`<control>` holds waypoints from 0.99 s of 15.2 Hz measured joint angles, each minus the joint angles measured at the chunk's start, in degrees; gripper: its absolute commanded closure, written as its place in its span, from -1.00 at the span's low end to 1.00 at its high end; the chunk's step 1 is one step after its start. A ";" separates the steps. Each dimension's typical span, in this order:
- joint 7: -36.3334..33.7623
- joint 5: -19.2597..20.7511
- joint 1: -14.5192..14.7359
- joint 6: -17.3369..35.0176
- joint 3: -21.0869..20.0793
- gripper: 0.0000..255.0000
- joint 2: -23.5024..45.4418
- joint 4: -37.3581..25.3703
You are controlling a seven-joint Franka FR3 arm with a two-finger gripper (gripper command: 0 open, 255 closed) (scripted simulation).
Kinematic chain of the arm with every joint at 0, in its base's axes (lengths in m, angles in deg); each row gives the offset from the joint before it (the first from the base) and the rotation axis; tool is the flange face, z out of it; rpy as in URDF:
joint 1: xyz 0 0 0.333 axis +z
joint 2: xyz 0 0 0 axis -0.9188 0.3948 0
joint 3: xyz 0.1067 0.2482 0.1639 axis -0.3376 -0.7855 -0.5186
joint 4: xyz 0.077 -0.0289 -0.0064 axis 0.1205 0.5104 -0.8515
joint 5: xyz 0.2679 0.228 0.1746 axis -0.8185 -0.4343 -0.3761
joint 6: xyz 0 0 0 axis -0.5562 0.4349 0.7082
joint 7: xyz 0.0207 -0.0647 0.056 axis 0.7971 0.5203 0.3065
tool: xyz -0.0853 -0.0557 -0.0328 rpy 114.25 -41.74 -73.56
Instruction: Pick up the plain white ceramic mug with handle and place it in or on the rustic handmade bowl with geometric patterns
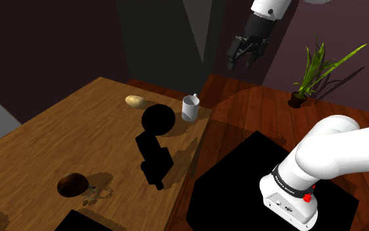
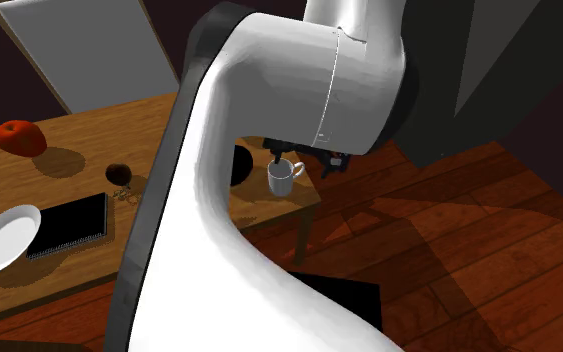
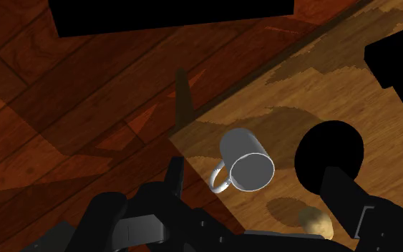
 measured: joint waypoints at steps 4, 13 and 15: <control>-1.25 -0.21 0.30 3.30 -1.79 -1.00 2.57 0.81; -6.99 0.70 0.83 18.55 -8.97 -1.00 16.31 2.79; -8.59 1.68 0.56 22.52 -10.61 -1.00 21.40 1.87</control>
